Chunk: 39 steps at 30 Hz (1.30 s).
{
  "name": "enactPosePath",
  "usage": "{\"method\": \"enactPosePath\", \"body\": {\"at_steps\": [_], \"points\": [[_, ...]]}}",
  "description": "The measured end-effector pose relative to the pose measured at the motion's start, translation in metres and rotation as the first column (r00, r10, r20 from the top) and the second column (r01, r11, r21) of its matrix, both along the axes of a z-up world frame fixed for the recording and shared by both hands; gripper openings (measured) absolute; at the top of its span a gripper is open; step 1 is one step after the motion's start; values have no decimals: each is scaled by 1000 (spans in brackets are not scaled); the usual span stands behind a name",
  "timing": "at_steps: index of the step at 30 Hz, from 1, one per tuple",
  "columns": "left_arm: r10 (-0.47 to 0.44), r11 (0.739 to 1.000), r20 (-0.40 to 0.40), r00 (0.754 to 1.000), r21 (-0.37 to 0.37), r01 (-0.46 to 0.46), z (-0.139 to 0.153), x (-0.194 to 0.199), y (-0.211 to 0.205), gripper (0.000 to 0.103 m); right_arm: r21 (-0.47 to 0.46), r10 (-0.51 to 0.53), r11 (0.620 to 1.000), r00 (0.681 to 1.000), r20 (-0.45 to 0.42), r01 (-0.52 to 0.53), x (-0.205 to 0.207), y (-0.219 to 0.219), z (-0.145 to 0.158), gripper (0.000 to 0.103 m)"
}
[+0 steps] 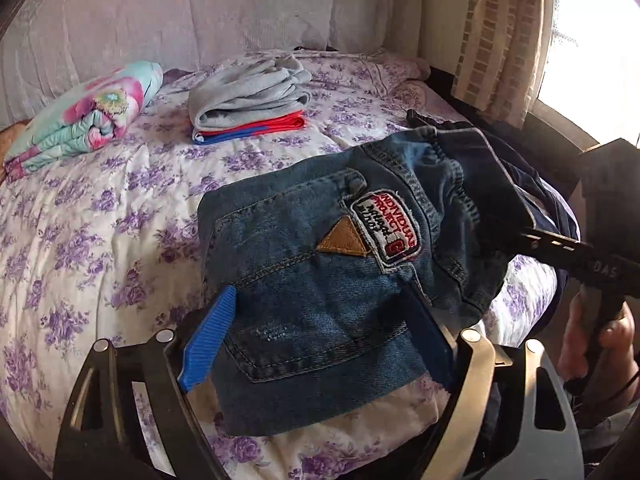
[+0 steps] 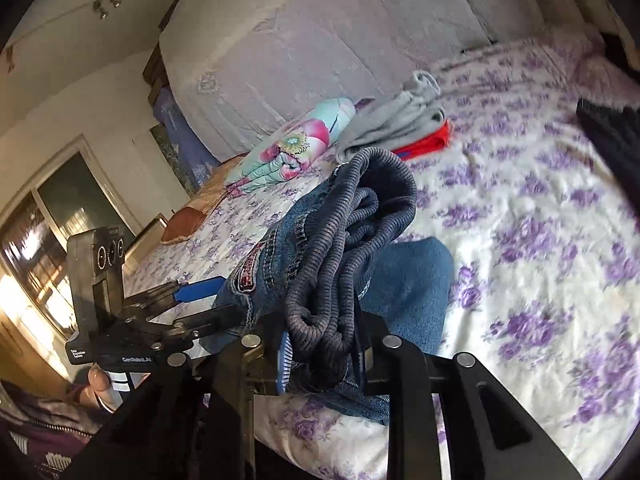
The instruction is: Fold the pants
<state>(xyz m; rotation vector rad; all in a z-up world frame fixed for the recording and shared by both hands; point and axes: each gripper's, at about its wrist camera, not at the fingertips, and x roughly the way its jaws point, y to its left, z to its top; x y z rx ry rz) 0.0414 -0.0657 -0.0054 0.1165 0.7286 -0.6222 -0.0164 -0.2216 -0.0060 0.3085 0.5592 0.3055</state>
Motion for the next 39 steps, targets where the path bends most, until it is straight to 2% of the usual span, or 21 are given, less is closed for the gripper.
{"method": "enactPosePath", "body": {"at_steps": [2,4,6,7,8,9,10,11,12,13,15,19,21,23,25,27,30,31,32,35,39], "points": [[-13,1000,-14,1000,7,13,-4,2,-6,89,-18,-41,999,997,-62,40,1,-6,-7,25],[-9,1000,-63,998,18,10,-24,15,-15,90,40,-92,994,977,-194,101,17,-26,-45,36],[-1,1000,-44,999,24,2,-31,14,-17,93,175,-77,978,978,-195,112,18,-43,-66,47],[-6,1000,-46,999,17,7,-29,12,-15,93,182,-74,977,976,-203,112,16,-45,-64,53],[-19,1000,-63,998,0,19,-23,12,-11,92,160,-98,978,974,-205,132,13,-45,-59,73],[-38,998,-106,994,-44,33,-15,14,-1,92,124,-132,980,971,-199,158,8,-45,-53,79],[-55,994,-146,988,-97,41,-10,18,10,92,119,-137,980,974,-182,160,4,-47,-46,79],[-70,985,-187,980,-166,39,-3,23,26,92,120,-138,980,977,-165,158,0,-50,-39,84],[-77,975,-215,974,-222,28,2,29,41,92,116,-142,980,977,-158,161,-2,-54,-33,97],[-77,960,-252,965,-279,4,5,37,59,94,119,-144,979,977,-157,164,-2,-58,-29,100],[-75,940,-332,940,-338,-44,-4,56,81,95,149,-98,981,980,-175,125,2,-64,-29,100],[-161,897,-532,832,-431,-102,-54,92,85,95,231,21,972,953,-301,51,31,-60,-54,100],[-182,904,-565,804,-419,-90,-70,98,71,95,256,60,966,938,-342,32,42,-54,-65,100],[-193,906,-578,793,-416,-82,-78,103,56,98,267,88,964,940,-328,3,50,-49,-65,100],[-212,904,-570,794,-423,-62,-76,106,45,98,324,139,946,930,-339,-23,59,-45,-66,100],[-217,911,-574,789,-409,-47,-75,109,30,99,309,153,950,916,-372,-33,70,-38,-69,100],[-202,920,-565,800,-389,-42,-73,106,23,95,279,122,960,920,-373,-15,70,-32,-69,99],[-202,919,-557,806,-391,-39,-72,104,24,86,269,111,963,925,-363,-10,67,-30,-68,93],[-193,922,-545,816,-384,-39,-69,101,27,77,258,102,966,931,-352,-8,66,-28,-66,78],[-185,913,-519,834,-404,-49,-60,94,35,70,220,82,975,949,-304,-14,48,-21,-50,59],[-164,911,-463,871,-411,-47,-32,81,42,69,162,77,986,971,-225,-41,30,-7,-17,57]]}}
